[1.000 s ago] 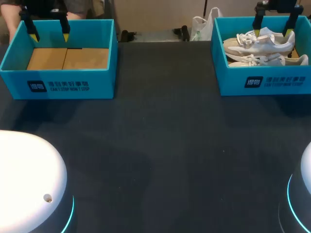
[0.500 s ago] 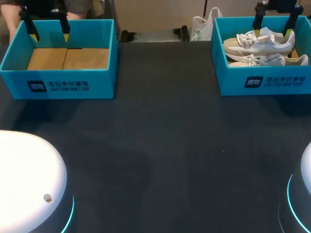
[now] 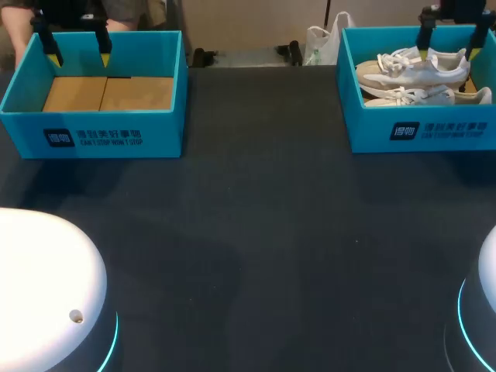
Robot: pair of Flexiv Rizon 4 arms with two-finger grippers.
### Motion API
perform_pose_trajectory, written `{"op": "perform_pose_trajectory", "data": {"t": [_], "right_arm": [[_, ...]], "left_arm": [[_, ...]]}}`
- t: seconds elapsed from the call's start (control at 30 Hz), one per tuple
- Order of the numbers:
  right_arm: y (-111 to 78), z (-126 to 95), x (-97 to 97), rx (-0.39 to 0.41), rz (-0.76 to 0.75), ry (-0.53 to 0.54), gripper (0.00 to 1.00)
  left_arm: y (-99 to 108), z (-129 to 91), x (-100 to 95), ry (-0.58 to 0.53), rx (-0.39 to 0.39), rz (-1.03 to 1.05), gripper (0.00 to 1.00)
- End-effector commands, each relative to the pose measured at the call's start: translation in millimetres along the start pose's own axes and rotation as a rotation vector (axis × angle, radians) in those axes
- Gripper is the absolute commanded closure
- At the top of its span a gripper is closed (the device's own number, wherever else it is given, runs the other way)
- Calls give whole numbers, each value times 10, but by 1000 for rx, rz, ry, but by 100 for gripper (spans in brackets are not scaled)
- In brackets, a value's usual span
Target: Take the shoe out of the shoebox, open the shoe tongue, remove and reinsert the insole, then place the shoe into the shoebox
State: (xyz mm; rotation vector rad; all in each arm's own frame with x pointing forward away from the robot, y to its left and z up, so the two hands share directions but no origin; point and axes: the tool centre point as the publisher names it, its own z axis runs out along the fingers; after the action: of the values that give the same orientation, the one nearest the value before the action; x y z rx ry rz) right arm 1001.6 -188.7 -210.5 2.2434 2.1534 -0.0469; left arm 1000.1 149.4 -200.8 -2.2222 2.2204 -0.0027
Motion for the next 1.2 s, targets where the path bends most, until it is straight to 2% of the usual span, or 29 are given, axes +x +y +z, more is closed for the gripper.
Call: {"op": "perform_pose_trajectory", "data": {"t": [0.03,0.37,0.6,0.83,0.87,0.9,1.2], "right_arm": [[-78,89,-175,-17,-2,18,0],[-81,299,-450,-35,-61,-18,0],[45,493,-673,-40,-89,-18,0],[138,620,-787,-40,-96,-26,0],[152,640,-799,-39,-96,-26,4],[165,661,-811,-44,-101,-27,13],[255,894,-972,-17,-80,-10,11]], "left_arm": [[3,-5,-2,-1,0,0,0],[3,-5,-2,-1,0,0,0],[3,-5,-2,-1,0,0,0],[3,-5,-2,-1,0,0,0],[3,-5,-2,-1,0,0,0],[3,-5,-2,-1,0,0,0],[3,-5,-2,-1,0,0,0]]}}
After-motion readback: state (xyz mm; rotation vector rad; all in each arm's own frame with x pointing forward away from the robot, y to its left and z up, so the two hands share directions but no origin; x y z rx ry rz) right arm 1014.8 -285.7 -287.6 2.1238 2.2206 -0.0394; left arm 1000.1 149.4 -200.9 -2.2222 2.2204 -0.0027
